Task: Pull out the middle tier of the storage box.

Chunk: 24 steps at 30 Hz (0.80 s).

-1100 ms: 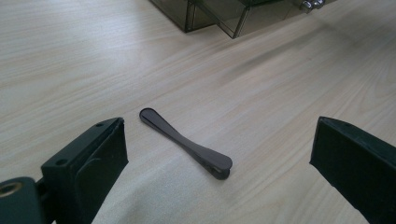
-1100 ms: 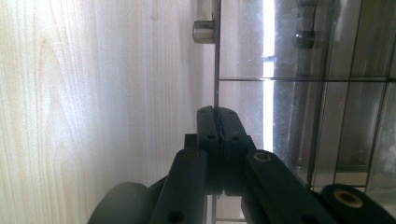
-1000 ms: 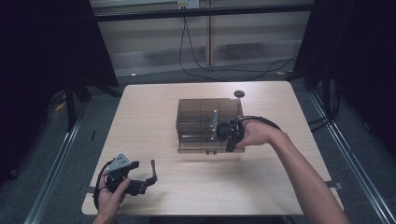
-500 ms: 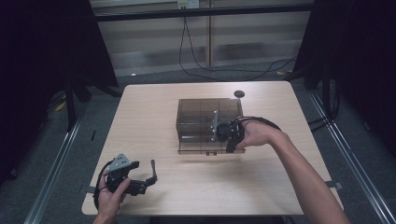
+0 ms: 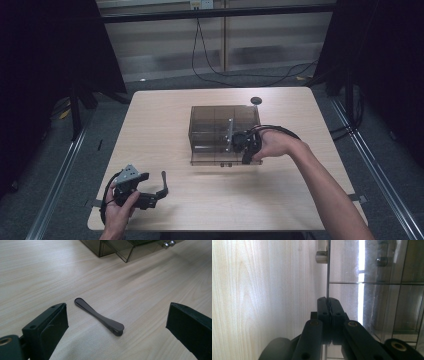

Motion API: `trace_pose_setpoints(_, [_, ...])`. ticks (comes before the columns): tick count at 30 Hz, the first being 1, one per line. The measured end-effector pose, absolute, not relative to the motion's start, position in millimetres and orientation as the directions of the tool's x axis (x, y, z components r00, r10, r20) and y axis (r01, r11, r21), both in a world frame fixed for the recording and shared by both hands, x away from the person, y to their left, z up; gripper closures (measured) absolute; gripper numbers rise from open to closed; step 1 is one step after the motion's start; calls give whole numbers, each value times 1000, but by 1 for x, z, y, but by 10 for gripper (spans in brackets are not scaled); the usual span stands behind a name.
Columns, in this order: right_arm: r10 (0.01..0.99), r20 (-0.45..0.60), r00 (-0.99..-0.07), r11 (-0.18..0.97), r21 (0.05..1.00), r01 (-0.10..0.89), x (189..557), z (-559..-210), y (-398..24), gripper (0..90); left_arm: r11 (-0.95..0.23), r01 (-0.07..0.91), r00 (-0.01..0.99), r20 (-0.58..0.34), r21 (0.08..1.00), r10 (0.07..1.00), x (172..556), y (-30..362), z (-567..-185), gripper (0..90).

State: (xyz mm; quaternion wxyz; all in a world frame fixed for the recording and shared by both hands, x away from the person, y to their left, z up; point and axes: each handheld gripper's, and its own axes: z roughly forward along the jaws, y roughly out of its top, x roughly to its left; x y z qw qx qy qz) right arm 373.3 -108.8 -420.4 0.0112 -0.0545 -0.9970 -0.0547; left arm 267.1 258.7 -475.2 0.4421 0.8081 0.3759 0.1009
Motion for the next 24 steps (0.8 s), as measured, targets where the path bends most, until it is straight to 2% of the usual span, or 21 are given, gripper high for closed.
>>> trace_pose_setpoints(24, [85, 38, -996, 991, 103, 89, 373, -422, -105, 884, -326, 517, 699, -170, 791, 695, 267, 259, -475, 38])
